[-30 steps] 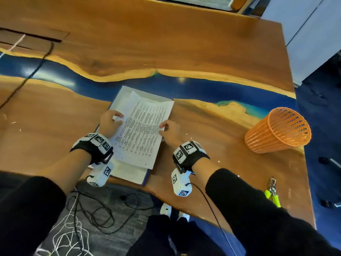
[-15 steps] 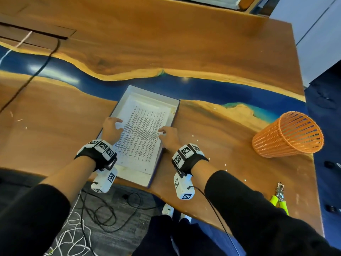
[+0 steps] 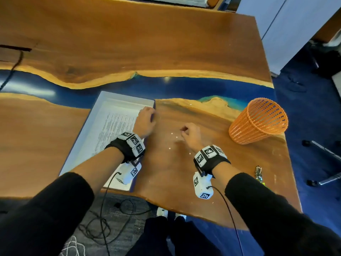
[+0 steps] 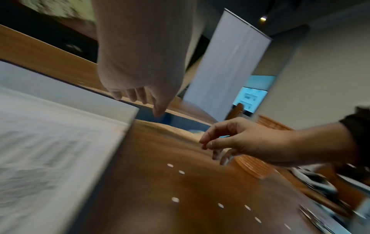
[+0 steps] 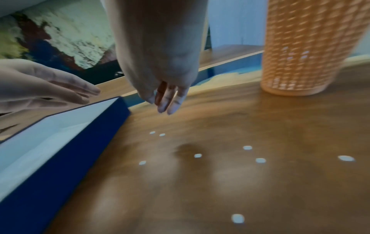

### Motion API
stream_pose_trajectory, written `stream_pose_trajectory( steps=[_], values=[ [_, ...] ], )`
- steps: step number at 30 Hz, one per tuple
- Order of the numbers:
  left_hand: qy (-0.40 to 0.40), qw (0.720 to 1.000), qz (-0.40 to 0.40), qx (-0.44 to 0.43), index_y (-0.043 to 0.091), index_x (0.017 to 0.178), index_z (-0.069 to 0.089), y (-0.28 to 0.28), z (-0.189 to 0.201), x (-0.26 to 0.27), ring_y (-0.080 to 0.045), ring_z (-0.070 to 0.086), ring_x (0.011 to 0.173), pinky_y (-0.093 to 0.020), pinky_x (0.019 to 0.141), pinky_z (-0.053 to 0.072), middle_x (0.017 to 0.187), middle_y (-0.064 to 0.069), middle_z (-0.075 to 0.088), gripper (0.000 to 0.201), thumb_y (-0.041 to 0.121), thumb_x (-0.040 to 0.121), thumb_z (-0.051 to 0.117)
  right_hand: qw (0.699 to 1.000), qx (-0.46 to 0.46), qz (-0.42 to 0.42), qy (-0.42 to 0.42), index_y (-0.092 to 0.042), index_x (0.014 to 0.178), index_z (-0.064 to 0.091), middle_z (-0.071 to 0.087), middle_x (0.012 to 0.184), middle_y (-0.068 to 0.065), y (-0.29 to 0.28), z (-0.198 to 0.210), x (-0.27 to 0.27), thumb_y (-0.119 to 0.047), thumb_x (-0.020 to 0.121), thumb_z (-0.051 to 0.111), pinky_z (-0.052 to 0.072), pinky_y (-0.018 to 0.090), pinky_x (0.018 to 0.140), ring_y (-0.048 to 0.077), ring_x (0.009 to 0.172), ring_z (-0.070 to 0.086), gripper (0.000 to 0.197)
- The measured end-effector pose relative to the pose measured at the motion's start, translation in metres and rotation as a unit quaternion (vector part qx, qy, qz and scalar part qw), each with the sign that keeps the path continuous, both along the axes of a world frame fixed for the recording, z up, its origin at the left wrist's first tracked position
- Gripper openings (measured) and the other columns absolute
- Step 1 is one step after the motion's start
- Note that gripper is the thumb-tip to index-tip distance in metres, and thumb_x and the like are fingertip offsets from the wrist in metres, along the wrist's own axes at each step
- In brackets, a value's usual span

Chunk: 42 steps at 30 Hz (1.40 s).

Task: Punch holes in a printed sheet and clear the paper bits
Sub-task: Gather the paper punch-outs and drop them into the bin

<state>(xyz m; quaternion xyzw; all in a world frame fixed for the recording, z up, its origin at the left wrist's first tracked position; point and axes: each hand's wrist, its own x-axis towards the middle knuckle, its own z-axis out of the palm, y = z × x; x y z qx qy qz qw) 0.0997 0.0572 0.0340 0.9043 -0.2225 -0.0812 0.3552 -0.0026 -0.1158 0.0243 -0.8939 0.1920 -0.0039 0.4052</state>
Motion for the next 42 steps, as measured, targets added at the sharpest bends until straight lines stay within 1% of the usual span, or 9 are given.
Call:
stream_pose_trajectory(
  steps=[3, 6, 10, 13, 17, 27, 34, 37, 42],
  values=[
    [0.044, 0.995, -0.078, 0.048, 0.008, 0.115, 0.060, -0.047, -0.010, -0.025, -0.029, 0.049, 0.117, -0.038, 0.101, 0.038, 0.125, -0.013, 0.052, 0.037, 0.001, 0.079, 0.062, 0.998, -0.025, -0.046, 0.031, 0.001, 0.094, 0.065, 0.063, 0.100, 0.020, -0.049, -0.009, -0.038, 0.000, 0.085, 0.055, 0.037, 0.021, 0.071, 0.020, 0.081, 0.053, 0.013],
    [0.070, 0.975, -0.172, 0.118, 0.018, 0.124, 0.054, -0.082, -0.023, -0.057, -0.025, 0.043, 0.128, -0.041, 0.104, 0.037, 0.136, -0.005, 0.045, 0.047, 0.021, 0.080, 0.070, 0.993, -0.045, -0.087, 0.063, -0.003, 0.096, 0.066, 0.062, 0.103, 0.017, -0.083, -0.025, -0.082, -0.001, 0.085, 0.056, 0.045, 0.030, 0.077, 0.016, 0.082, 0.053, 0.014],
    [0.075, 0.930, -0.292, 0.211, 0.019, 0.142, 0.034, -0.110, -0.041, -0.103, -0.022, 0.030, 0.139, -0.044, 0.116, 0.020, 0.149, -0.001, 0.033, 0.090, 0.050, 0.068, 0.076, 0.988, -0.060, -0.108, 0.093, -0.006, 0.096, 0.066, 0.059, 0.104, 0.013, -0.105, -0.045, -0.134, -0.003, 0.083, 0.061, 0.050, 0.039, 0.087, 0.024, 0.093, 0.058, 0.014],
    [0.062, 0.892, -0.347, 0.283, 0.019, 0.149, 0.016, -0.118, -0.055, -0.125, -0.020, 0.009, 0.147, -0.053, 0.118, 0.007, 0.157, 0.003, 0.013, 0.122, 0.060, 0.054, 0.080, 0.985, -0.067, -0.116, 0.107, -0.006, 0.098, 0.065, 0.057, 0.104, 0.013, -0.111, -0.056, -0.162, -0.004, 0.081, 0.065, 0.047, 0.040, 0.090, 0.027, 0.097, 0.056, 0.017],
    [0.018, 0.860, -0.363, 0.359, 0.014, 0.152, -0.002, -0.122, -0.055, -0.135, -0.019, -0.004, 0.148, -0.055, 0.117, 0.002, 0.160, 0.002, -0.002, 0.144, 0.060, 0.045, 0.083, 0.989, -0.057, -0.111, 0.080, -0.003, 0.095, 0.068, 0.058, 0.100, 0.013, -0.113, -0.063, -0.176, 0.001, 0.074, 0.070, 0.047, 0.035, 0.088, 0.026, 0.093, 0.057, 0.021],
    [-0.005, 0.850, -0.334, 0.407, 0.013, 0.150, -0.012, -0.127, -0.046, -0.143, -0.019, -0.004, 0.149, -0.056, 0.117, 0.002, 0.160, 0.001, -0.005, 0.150, 0.053, 0.045, 0.087, 0.991, -0.069, -0.111, 0.042, -0.003, 0.089, 0.072, 0.062, 0.095, 0.010, -0.112, -0.069, -0.176, -0.003, 0.078, 0.068, 0.035, 0.022, 0.079, 0.022, 0.094, 0.055, 0.011],
    [0.005, 0.850, -0.336, 0.406, 0.012, 0.150, -0.013, -0.125, -0.050, -0.142, -0.017, -0.008, 0.148, -0.057, 0.116, 0.004, 0.160, 0.004, -0.011, 0.151, 0.056, 0.044, 0.086, 0.991, -0.072, -0.103, 0.044, -0.002, 0.081, 0.072, 0.064, 0.090, 0.011, -0.116, -0.071, -0.172, -0.001, 0.079, 0.066, 0.038, 0.026, 0.074, 0.025, 0.089, 0.058, 0.006],
    [0.009, 0.852, -0.335, 0.402, 0.012, 0.150, -0.012, -0.124, -0.051, -0.141, -0.017, -0.009, 0.148, -0.057, 0.117, 0.005, 0.160, 0.004, -0.012, 0.151, 0.055, 0.044, 0.086, 0.991, -0.082, -0.088, 0.067, -0.003, 0.082, 0.070, 0.063, 0.092, 0.012, -0.117, -0.075, -0.170, -0.003, 0.080, 0.064, 0.045, 0.033, 0.077, 0.027, 0.090, 0.058, 0.007],
    [0.008, 0.853, -0.335, 0.401, 0.012, 0.150, -0.012, -0.123, -0.051, -0.141, -0.017, -0.010, 0.148, -0.058, 0.116, 0.006, 0.160, 0.005, -0.012, 0.151, 0.055, 0.043, 0.087, 0.989, -0.105, -0.058, 0.086, -0.002, 0.082, 0.066, 0.060, 0.093, 0.014, -0.116, -0.075, -0.166, -0.001, 0.083, 0.059, 0.045, 0.039, 0.080, 0.031, 0.091, 0.056, 0.008]
  ],
)
